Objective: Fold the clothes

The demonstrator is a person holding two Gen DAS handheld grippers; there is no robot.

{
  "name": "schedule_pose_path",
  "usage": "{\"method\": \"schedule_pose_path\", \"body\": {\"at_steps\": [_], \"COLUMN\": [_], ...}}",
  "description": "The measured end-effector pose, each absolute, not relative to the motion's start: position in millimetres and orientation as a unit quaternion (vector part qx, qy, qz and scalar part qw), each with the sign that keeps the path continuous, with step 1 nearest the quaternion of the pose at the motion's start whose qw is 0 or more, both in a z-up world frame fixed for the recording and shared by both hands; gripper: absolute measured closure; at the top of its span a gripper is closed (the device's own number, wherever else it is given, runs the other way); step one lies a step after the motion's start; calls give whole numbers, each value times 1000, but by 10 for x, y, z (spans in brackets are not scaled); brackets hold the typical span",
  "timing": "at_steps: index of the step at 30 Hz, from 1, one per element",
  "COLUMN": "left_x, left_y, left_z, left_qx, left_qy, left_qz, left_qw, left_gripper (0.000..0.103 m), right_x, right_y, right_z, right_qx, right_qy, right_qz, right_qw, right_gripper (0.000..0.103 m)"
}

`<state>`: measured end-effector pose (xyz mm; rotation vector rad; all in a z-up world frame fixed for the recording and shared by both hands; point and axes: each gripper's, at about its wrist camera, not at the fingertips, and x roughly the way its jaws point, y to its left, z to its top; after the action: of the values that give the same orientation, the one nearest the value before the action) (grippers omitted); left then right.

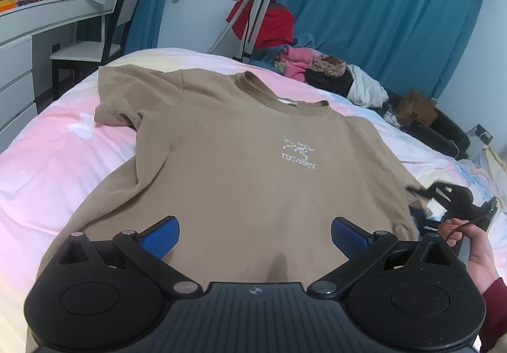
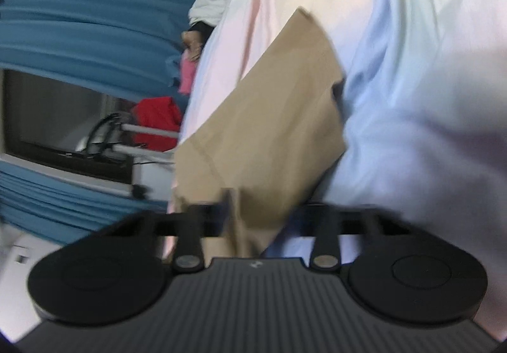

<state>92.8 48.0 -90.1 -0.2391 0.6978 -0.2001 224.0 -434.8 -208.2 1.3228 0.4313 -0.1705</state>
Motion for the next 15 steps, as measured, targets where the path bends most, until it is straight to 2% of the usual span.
{"method": "schedule_pose_path", "body": {"at_steps": [2, 9, 13, 15], "left_x": [948, 991, 1006, 1008], "left_y": [491, 546, 567, 571], "left_z": [-912, -908, -917, -923], "left_qx": [-119, -144, -160, -162], "left_qy": [342, 352, 361, 363], "left_qz": [-96, -97, -103, -102], "left_qw": [927, 920, 913, 912], "left_gripper": [0, 0, 0, 0], "right_x": [2184, 1934, 1969, 2010], "right_y": [-4383, -4421, -4509, -4500], "right_z": [-2036, -1730, -2051, -2190], "right_qx": [604, 552, 628, 657], "right_qy": [180, 135, 170, 173], "right_qz": [-97, -138, -112, -96], "right_qw": [770, 811, 751, 727], "right_gripper": [96, 96, 90, 73]}}
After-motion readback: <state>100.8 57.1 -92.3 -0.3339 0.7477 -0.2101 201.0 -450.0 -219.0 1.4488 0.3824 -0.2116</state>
